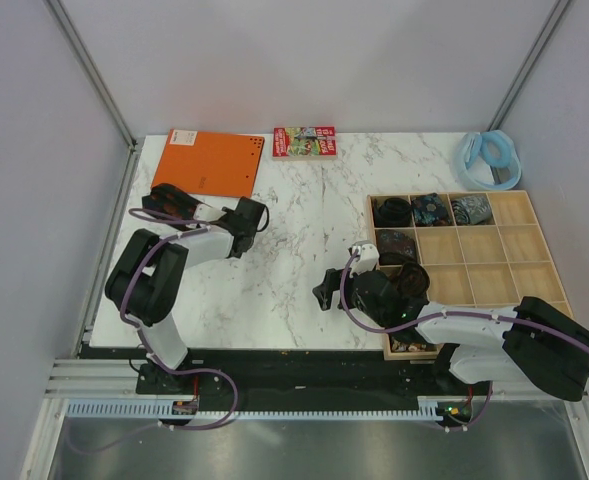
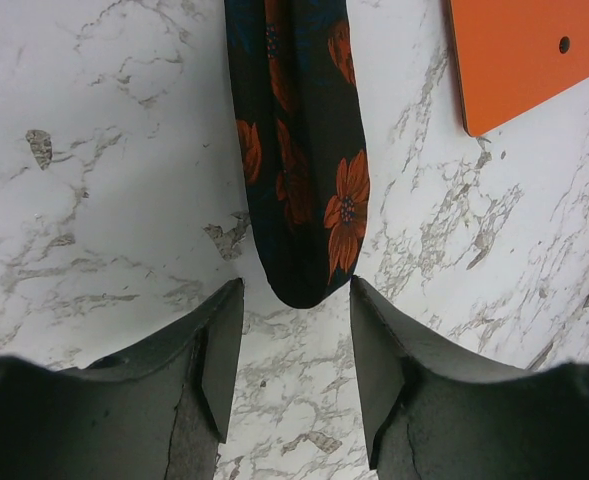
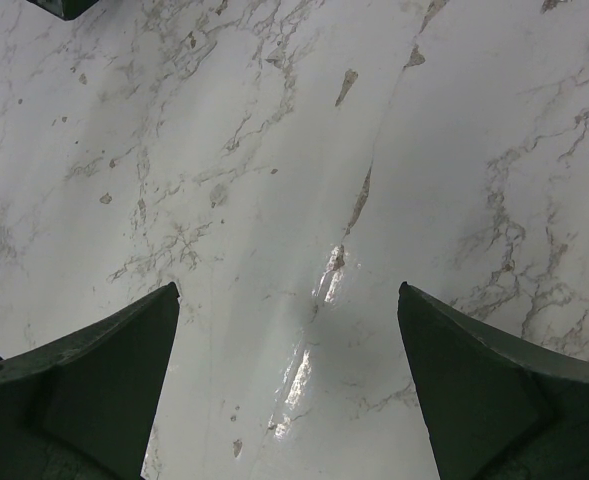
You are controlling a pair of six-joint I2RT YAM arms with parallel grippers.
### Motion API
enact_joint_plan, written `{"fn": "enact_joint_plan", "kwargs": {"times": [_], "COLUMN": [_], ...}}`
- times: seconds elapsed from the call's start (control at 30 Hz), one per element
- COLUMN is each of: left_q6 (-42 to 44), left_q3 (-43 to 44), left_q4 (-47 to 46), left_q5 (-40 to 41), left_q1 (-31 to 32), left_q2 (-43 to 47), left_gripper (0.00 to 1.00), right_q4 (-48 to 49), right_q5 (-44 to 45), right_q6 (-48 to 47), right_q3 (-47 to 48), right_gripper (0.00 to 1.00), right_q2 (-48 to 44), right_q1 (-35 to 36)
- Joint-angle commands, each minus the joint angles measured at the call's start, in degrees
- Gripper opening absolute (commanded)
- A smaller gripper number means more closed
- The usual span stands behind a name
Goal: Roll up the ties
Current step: Flatten out the tie at the center of the board.
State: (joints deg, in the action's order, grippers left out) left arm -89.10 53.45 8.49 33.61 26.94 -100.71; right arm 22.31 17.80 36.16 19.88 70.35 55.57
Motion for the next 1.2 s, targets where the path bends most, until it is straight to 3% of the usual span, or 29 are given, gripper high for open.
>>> {"fn": "enact_joint_plan", "kwargs": {"times": [0.0, 0.13, 0.17, 0.2, 0.3, 0.37, 0.6, 0.87, 0.97, 1.17], "left_q6": [-2.31, -1.69, -1.08, -0.9, 1.03, 3.39, 8.5, 19.11, 23.69, 25.73], "left_q3": [1.83, 2.8, 3.23, 3.5, 4.47, 5.34, -2.81, -18.36, -21.71, -25.15], "left_q4": [2.32, 2.41, 2.41, 2.41, 1.97, 1.88, -2.34, -4.89, -2.87, 9.86], "left_q5": [3.48, 3.84, 3.84, 3.84, 1.91, -0.81, -6.88, -22.43, -28.05, -37.37], "left_q1": [0.4, 0.22, 0.05, -0.3, -1.79, -2.5, -1.55, 1.18, 1.8, 4.7], "left_q2": [-1.51, -2.65, -3.09, -3.27, -4.23, -4.67, 3.13, 23.58, 34.2, 54.01], "left_gripper": [0.54, 0.48, 0.42, 0.29, 0.09, 0.02, 0.02, 0.02, 0.02, 0.02], "right_q4": [2.39, 2.48, 2.57, 2.57, 2.66, 2.74, 2.57, 2.22, 1.6, 0.46], "right_q5": [-0.49, -0.58, -0.66, -0.58, -0.75, -0.66, -0.58, -0.22, -0.05, 0.57], "right_q6": [-0.57, -0.65, -0.74, -0.66, -0.74, -0.74, -0.74, -0.57, -0.48, -0.3], "right_q3": [-0.37, -0.37, -0.45, -0.46, -0.37, -0.45, -0.37, -0.63, -0.37, 0.25], "right_gripper": [0.98, 0.98, 0.98, 0.98, 0.98, 0.98, 0.98, 0.98, 0.98, 0.98], "right_q2": [0.05, 0.05, 0.05, 0.05, 0.14, 0.14, 0.05, -0.56, -0.83, -0.74], "right_q1": [0.24, 0.24, 0.24, 0.24, 0.24, 0.15, 0.15, 0.33, 0.15, 0.33]}}
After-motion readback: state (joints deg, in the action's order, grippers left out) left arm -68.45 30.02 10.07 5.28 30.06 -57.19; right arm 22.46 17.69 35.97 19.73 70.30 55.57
